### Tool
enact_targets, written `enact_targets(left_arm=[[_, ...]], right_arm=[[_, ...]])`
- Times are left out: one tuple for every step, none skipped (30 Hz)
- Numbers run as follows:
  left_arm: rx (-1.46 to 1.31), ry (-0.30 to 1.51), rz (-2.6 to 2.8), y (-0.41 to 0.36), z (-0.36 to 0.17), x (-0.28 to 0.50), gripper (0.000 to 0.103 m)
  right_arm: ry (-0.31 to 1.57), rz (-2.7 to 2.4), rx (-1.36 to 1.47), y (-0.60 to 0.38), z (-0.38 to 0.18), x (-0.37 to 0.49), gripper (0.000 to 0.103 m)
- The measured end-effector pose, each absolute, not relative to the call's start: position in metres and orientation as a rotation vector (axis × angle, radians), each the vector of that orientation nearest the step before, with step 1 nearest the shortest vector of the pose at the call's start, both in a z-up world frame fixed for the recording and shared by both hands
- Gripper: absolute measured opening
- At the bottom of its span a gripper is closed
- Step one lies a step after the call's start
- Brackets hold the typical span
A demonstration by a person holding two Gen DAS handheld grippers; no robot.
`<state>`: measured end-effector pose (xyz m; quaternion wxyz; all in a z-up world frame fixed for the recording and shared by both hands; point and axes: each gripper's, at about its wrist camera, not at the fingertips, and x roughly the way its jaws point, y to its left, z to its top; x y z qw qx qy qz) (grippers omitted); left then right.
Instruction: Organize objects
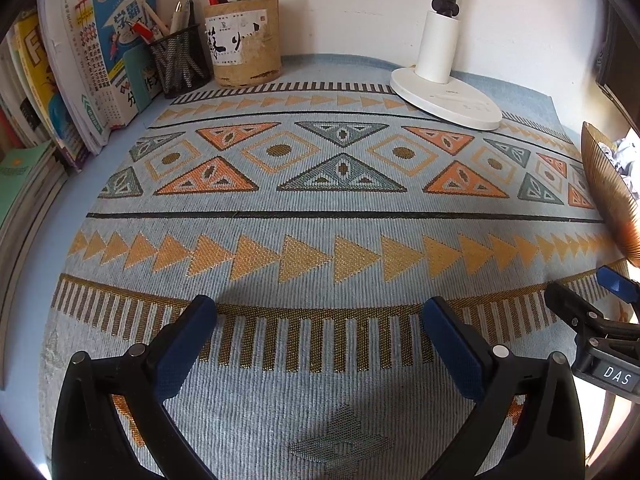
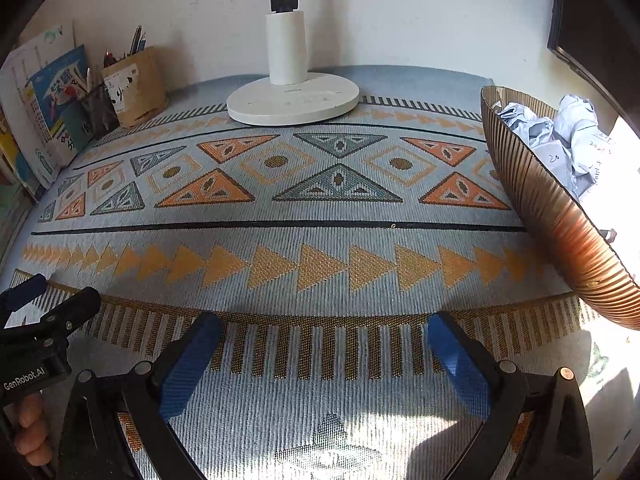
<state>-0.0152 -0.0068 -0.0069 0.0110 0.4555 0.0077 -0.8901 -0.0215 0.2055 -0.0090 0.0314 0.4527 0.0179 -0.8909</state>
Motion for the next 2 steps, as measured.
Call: enact_targets(left_arm=[[1.421, 0.022, -2.776, -0.0069, -0.007, -0.0153, 0.103], [1.421, 0.022, -2.777, -0.0071, -0.0069, -0.0152, 0.103]], right_arm=[[0.055, -2.744, 1.395, 0.2054, -0.009, -0.0216, 0.103], [0.055, -2.744, 1.395, 0.2053, -0.009, -0.0217, 0.103]])
